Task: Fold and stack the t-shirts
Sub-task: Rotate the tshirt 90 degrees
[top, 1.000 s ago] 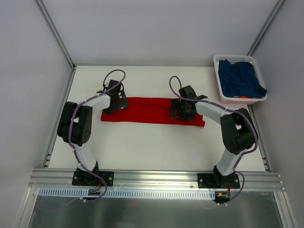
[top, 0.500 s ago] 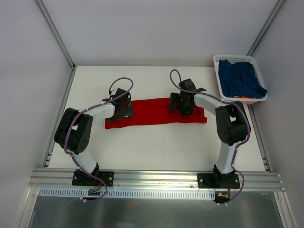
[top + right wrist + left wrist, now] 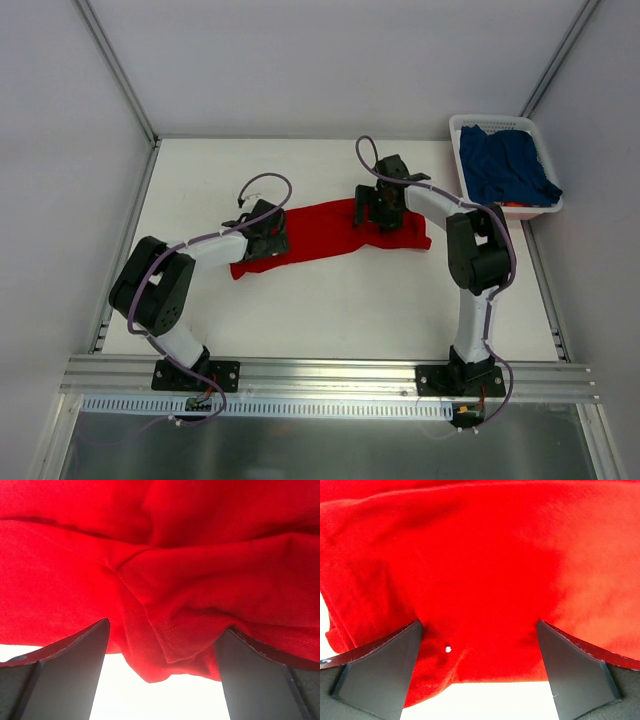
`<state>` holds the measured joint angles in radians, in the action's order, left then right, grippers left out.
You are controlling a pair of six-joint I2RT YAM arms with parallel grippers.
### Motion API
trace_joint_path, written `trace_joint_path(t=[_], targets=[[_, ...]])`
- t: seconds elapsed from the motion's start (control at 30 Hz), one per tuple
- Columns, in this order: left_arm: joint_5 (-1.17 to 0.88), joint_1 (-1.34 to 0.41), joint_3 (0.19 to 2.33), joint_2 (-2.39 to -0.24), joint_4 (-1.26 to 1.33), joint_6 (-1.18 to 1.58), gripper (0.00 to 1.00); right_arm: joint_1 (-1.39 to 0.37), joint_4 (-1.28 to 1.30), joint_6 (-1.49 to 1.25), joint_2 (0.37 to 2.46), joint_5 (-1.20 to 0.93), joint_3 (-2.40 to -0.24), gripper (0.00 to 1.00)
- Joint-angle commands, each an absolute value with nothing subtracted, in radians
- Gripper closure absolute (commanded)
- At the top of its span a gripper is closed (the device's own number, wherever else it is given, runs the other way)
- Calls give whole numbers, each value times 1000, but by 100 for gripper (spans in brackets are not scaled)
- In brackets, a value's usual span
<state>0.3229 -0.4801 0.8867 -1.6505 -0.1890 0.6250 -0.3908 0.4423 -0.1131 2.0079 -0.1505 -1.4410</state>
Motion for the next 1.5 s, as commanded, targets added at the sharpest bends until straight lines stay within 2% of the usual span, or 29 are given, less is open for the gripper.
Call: trace_joint_path(t=[0.0, 0.93, 1.47], targets=[[209, -543, 821, -1664, -250, 736, 1, -373, 494, -75, 2059, -176, -1519, 14], [209, -968, 762, -1733, -249, 956, 1, -321, 646, -8, 2319, -204, -1985, 11], [166, -1232, 891, -1879, -250, 1051, 1, -318, 563, -28, 2520, -409, -2239, 5]])
